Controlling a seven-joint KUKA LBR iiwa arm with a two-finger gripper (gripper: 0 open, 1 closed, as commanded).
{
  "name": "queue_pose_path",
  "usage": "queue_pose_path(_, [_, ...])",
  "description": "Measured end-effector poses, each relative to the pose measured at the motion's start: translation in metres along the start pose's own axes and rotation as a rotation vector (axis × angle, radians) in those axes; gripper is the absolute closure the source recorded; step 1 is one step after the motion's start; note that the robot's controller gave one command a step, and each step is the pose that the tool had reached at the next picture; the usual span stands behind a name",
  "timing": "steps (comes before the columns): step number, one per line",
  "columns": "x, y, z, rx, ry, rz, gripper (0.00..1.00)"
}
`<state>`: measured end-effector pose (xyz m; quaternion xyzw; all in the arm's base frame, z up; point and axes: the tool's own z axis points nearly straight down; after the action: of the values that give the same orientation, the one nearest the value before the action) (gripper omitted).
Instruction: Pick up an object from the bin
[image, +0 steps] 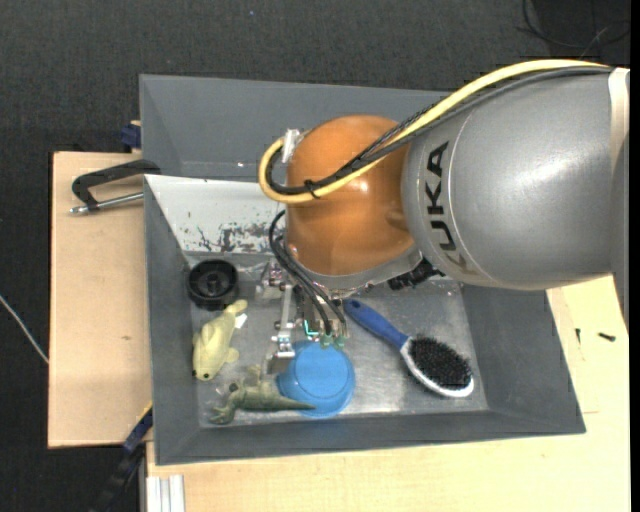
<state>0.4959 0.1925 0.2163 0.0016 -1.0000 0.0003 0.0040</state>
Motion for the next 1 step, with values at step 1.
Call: queue_pose_path(1, [-0.0234,0.0326,0.1070,-0.004,-0.019,-0.304,0.00])
